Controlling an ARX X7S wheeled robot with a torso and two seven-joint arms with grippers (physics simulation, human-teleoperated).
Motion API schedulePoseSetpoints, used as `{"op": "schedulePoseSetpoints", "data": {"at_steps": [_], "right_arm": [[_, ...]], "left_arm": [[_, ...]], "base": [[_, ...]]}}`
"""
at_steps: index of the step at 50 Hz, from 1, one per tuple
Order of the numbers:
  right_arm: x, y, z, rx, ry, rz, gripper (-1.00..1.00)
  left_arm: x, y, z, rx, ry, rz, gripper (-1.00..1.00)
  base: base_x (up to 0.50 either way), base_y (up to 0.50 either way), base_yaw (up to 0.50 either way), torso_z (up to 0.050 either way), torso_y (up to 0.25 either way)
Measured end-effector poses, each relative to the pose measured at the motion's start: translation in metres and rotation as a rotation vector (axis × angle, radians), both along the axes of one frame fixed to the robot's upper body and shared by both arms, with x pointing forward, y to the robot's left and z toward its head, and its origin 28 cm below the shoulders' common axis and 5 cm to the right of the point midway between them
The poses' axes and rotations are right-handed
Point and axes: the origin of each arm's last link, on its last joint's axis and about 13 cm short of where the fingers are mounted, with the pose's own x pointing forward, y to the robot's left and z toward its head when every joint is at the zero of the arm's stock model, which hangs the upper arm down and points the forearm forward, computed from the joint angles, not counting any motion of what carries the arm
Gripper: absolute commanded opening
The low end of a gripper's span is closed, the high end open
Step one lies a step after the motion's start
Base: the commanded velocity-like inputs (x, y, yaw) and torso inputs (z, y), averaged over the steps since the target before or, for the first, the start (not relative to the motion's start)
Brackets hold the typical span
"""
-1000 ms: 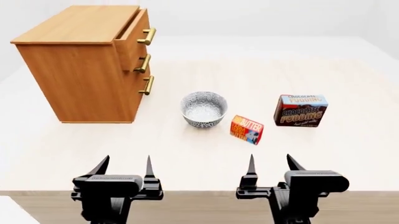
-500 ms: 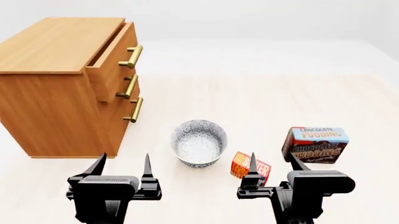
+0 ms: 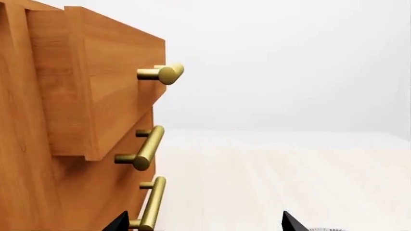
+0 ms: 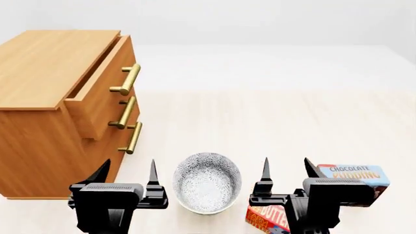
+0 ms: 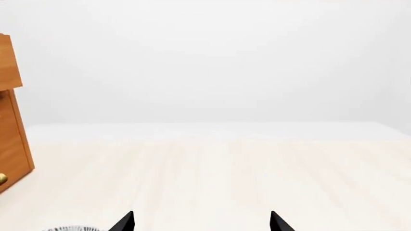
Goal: Put the butter at the back in the top drawer of the cabinet and close it.
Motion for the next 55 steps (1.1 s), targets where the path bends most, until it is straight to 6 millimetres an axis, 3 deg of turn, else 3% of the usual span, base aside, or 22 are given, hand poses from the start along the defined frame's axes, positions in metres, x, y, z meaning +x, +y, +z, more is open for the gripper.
{"op": "schedulePoseSetpoints", "data": {"at_steps": [11,20,34,55], "right_arm": [[-0.001,-0.001,0.005,-0.003,0.001,0.000,1.00],[-0.002,-0.002,0.015,-0.011,0.005,0.011,1.00],[-0.002,-0.004,0.029,-0.003,0.006,0.032,1.00],[-0.001,-0.008,0.035,0.011,0.013,0.045,1.00]], "left_arm": [[-0.002,0.000,0.006,0.001,0.009,-0.012,1.00],[-0.004,0.001,0.025,0.015,0.008,-0.028,1.00],[-0.002,0.004,0.068,0.031,0.027,-0.042,1.00],[0.031,0.007,0.151,0.104,0.104,-0.113,1.00]], "base": [[0.00,0.00,0.00,0.000,0.000],[0.00,0.00,0.00,0.000,0.000],[0.00,0.00,0.00,0.000,0.000],[0.00,0.00,0.00,0.000,0.000]]}}
